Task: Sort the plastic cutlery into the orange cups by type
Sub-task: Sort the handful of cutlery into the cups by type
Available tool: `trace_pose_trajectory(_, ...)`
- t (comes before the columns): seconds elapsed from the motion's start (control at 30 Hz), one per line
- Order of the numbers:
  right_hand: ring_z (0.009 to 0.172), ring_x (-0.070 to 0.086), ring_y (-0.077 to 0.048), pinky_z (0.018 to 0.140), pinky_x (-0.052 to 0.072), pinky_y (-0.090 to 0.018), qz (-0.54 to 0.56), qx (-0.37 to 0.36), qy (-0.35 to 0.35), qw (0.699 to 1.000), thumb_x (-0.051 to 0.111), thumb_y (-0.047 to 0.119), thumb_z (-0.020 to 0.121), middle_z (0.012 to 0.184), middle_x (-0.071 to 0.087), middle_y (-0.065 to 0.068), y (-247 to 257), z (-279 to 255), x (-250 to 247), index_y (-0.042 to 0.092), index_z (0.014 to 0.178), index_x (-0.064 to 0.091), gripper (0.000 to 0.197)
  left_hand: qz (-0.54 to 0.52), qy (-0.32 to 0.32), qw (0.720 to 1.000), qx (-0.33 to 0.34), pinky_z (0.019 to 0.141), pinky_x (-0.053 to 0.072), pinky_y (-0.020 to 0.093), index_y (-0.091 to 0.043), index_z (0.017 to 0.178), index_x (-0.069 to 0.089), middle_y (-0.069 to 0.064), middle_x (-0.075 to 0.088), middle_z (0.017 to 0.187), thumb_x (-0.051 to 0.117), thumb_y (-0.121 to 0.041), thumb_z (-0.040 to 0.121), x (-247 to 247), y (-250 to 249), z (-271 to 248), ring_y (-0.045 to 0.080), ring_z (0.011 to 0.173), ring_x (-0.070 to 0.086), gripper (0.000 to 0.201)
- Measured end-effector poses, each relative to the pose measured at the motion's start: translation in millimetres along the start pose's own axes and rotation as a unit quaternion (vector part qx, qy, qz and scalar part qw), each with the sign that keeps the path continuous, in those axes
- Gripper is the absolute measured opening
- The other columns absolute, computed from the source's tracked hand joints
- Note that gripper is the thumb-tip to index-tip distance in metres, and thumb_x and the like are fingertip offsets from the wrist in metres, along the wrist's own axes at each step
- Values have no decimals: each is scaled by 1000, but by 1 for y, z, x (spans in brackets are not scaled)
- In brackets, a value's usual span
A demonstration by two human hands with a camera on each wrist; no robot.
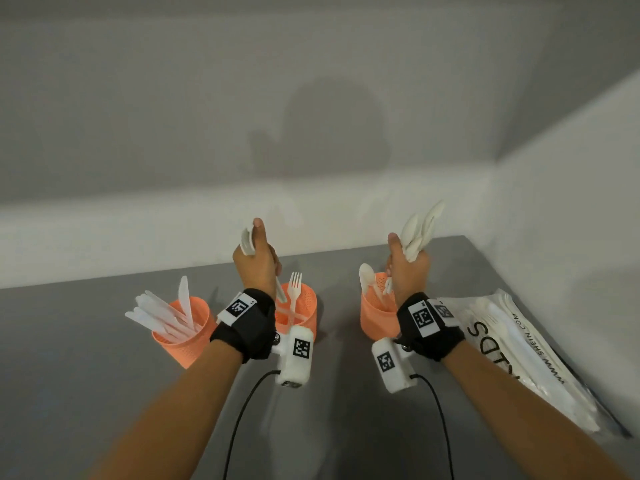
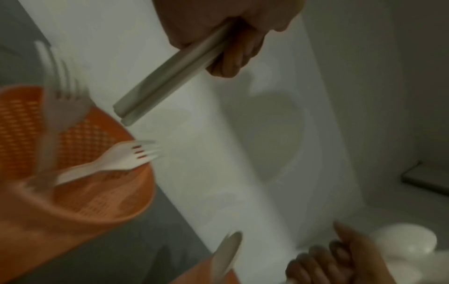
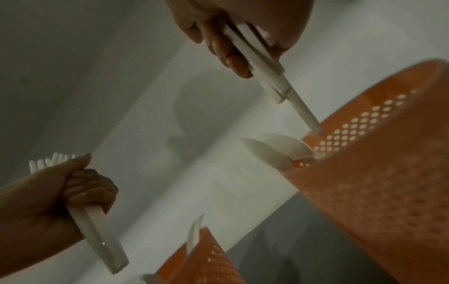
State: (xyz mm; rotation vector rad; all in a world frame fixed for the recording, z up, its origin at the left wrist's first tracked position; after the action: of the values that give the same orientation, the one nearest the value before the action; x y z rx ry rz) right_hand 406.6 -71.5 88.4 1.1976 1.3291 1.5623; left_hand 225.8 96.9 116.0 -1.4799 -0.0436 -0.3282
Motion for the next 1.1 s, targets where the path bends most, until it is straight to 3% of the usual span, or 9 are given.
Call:
trace_pose_trajectory(0.1, 57, 51, -20, 61, 44, -31, -52, 3, -5, 999, 64, 26, 86, 60, 50, -4, -21, 3, 4, 12, 68, 50, 26, 53, 33, 998, 10, 40, 36, 19, -6, 58, 41, 0, 40, 39, 47, -36, 95, 1, 26, -9, 12, 36, 38, 48)
trace_pose_trajectory(0.2, 59, 52, -16, 60, 43, -20, -108, 12, 17, 994, 61, 24, 87, 61, 52, -1, -37, 1, 4, 13, 68, 50, 25, 91, 45, 995, 22, 45, 37, 21, 5, 64, 45, 14, 42, 52, 47, -30, 95, -2, 49, -19, 21, 48, 42, 47)
trace_pose_trajectory(0.43, 45, 49, -10, 52, 41, -21, -155, 26, 42, 987, 63, 22, 83, 51, 50, 2, -51, 3, 0, 18, 57, 47, 30, 91, 45, 995, 18, 40, 39, 20, -11, 72, 42, 8, 42, 47, 53, -19, 93, -4, 69, -24, 9, 34, 41, 25)
trace_pose_trajectory(0.63, 58, 55, -6, 55, 46, -11, -93, -18, 32, 995, 70, 11, 77, 68, 52, 5, -49, 0, 2, 18, 90, 50, 25, 153, 71, 981, 96, 68, 47, 25, -23, 79, 53, 1, 58, 75, 61, -11, 80, -5, 74, -23, 18, 70, 56, 15)
trace_pose_trajectory(0.73, 65, 56, 6, 63, 41, -2, -135, -55, 42, 988, 70, 14, 77, 74, 57, 10, -50, -3, 3, 33, 100, 51, 36, 219, 100, 957, 162, 77, 41, 11, -6, 87, 64, 5, 58, 89, 54, -11, 77, -4, 73, -26, 19, 83, 57, 15)
trace_pose_trajectory(0.8, 72, 57, 7, 72, 43, -6, -186, -75, 54, 978, 65, 20, 81, 81, 60, 16, -47, -7, 4, 38, 90, 55, 22, 269, 123, 938, 183, 81, 42, 19, -1, 90, 68, 10, 62, 94, 50, -11, 80, -3, 74, -28, 25, 89, 60, 23)
trace_pose_trajectory(0.87, 91, 58, 0, 86, 40, -14, -256, -130, 70, 955, 51, 29, 88, 95, 64, 13, -46, -8, 6, 32, 90, 64, 14, 323, 143, 912, 207, 86, 41, 24, 1, 97, 69, 16, 65, 101, 46, -15, 84, -3, 75, -30, 30, 95, 61, 31)
trace_pose_trajectory(0.97, 115, 52, -11, 96, 31, -16, -351, -195, 108, 909, 22, 45, 89, 114, 65, 4, -54, -9, 11, 20, 107, 67, 54, 395, 161, 874, 234, 99, 39, 34, 5, 109, 64, 20, 64, 114, 36, -26, 90, -1, 73, -36, 35, 108, 58, 46)
trace_pose_trajectory(1.1, 124, 48, -19, 104, 30, -23, -336, -196, 102, 916, 16, 49, 87, 125, 61, -4, -49, -9, 12, 11, 119, 62, 68, 494, 199, 822, 204, 114, 18, 42, 0, 135, 43, 18, 43, 142, 14, -46, 84, 3, 70, -38, 33, 137, 33, 74)
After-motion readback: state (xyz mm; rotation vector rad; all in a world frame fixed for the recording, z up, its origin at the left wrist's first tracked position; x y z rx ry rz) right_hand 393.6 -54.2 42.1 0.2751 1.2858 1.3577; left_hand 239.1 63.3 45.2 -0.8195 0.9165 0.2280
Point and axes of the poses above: each hand's wrist, its own z-axis towards the middle knuckle, its own x-axis out of the palm, y = z × x, the point moved 5 cm from there along z, towards the middle knuckle
